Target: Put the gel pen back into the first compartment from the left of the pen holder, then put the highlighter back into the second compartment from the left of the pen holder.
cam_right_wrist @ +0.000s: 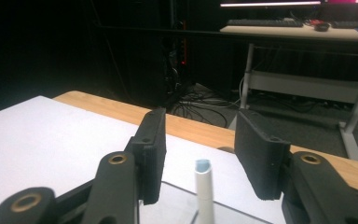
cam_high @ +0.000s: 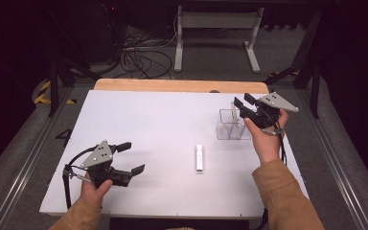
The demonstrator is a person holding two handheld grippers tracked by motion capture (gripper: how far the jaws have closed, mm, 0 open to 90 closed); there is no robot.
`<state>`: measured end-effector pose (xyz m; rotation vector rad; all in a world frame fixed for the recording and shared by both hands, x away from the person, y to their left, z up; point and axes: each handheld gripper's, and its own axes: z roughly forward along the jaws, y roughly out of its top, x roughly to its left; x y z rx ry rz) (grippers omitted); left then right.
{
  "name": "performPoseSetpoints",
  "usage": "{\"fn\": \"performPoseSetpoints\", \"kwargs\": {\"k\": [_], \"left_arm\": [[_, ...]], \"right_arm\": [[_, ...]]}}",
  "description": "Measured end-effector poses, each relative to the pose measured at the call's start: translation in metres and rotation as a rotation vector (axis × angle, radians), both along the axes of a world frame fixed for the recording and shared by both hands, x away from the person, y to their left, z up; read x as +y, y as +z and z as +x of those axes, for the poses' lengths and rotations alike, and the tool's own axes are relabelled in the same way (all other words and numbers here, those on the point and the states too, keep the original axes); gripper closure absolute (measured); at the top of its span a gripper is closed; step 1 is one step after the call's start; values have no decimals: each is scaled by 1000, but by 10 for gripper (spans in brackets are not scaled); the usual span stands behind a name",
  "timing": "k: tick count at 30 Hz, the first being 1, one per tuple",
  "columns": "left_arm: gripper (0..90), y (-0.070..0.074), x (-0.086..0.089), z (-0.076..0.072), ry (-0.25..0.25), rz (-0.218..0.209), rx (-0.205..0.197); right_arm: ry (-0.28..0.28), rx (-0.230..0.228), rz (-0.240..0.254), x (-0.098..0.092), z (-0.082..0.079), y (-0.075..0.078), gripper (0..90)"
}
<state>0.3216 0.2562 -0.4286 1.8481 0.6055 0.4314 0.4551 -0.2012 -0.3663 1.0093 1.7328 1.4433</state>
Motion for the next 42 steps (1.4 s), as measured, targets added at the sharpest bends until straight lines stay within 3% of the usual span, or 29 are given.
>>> {"fn": "performPoseSetpoints", "kwargs": {"k": [6,11,14,22,30,42], "left_arm": [[119,1,1,-1,0,-1,-5],[119,1,2,-4,1,-8,0],[119,2,4,-4,-1,-10,-5],[119,4,5,-7,1,-12,-10],[119,2,6,-10,10,7,-16],[119,1,10,-11,22,2,-14]], "right_arm": [[45,20,10,6,-22,10,513],[100,40,52,9,-38,11,509],[115,48,52,12,-44,11,509],[144,42,33,15,-51,11,474],[236,65,25,20,-57,11,447],[279,70,-45,29,-66,16,387]]}}
